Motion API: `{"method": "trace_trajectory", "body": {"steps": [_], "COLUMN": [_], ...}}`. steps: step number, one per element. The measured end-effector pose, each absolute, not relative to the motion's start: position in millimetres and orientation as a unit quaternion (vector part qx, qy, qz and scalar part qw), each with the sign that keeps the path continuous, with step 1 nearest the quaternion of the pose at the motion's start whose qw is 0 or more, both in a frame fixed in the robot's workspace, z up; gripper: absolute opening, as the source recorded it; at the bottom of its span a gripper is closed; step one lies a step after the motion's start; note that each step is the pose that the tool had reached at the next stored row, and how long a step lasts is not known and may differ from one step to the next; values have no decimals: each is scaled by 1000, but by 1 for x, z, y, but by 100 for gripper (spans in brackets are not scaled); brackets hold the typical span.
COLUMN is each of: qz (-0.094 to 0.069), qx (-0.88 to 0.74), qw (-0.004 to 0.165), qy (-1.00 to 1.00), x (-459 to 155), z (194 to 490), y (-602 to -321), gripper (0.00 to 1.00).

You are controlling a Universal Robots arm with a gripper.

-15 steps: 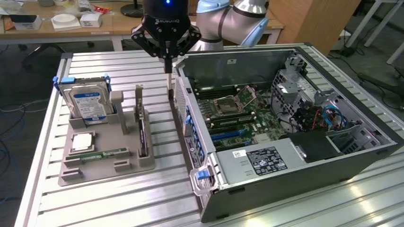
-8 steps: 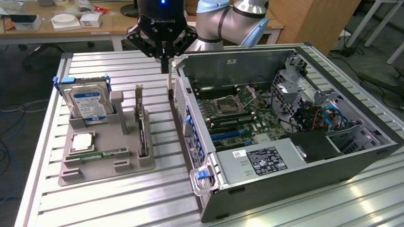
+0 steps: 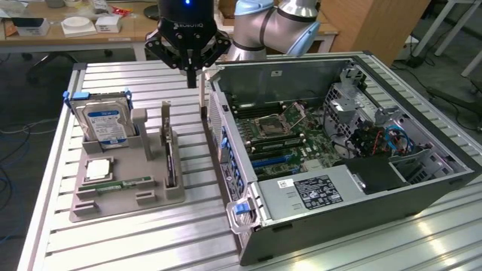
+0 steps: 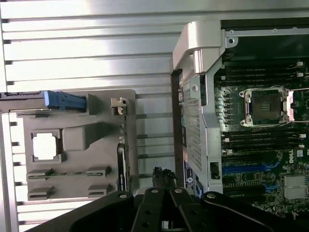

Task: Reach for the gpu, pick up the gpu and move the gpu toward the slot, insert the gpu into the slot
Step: 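Reach for the gpu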

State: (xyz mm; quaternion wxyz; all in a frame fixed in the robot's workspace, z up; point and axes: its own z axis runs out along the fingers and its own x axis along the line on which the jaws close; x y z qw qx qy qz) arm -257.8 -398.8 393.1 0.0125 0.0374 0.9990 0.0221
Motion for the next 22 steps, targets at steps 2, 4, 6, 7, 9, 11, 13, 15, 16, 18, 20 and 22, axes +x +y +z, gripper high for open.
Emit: {"method": "trace_trajectory", "body": {"steps": [2, 4, 6, 7, 9, 11, 13, 15, 16, 18, 20, 22], "qz": [22, 22, 22, 22, 22, 22, 22, 22, 22, 22, 22, 22], "qx": [37, 37, 37, 37, 37, 37, 37, 37, 37, 37, 37, 37], "qw": [12, 12, 12, 12, 13, 12, 12, 12, 12, 13, 12, 12], "qy": [999, 999, 999, 999, 999, 999, 999, 999, 999, 999, 999, 999], "x": [-260, -262, -264, -265, -268, -270, -272, -274, -275, -277, -279, -281], "z": [393, 393, 393, 393, 393, 393, 393, 393, 393, 393, 393, 393], "y": [-399, -399, -399, -399, -399, -399, -399, -399, -399, -399, -399, -399], "gripper": [10, 10, 10, 10, 10, 10, 10, 10, 10, 10, 10, 10]}}
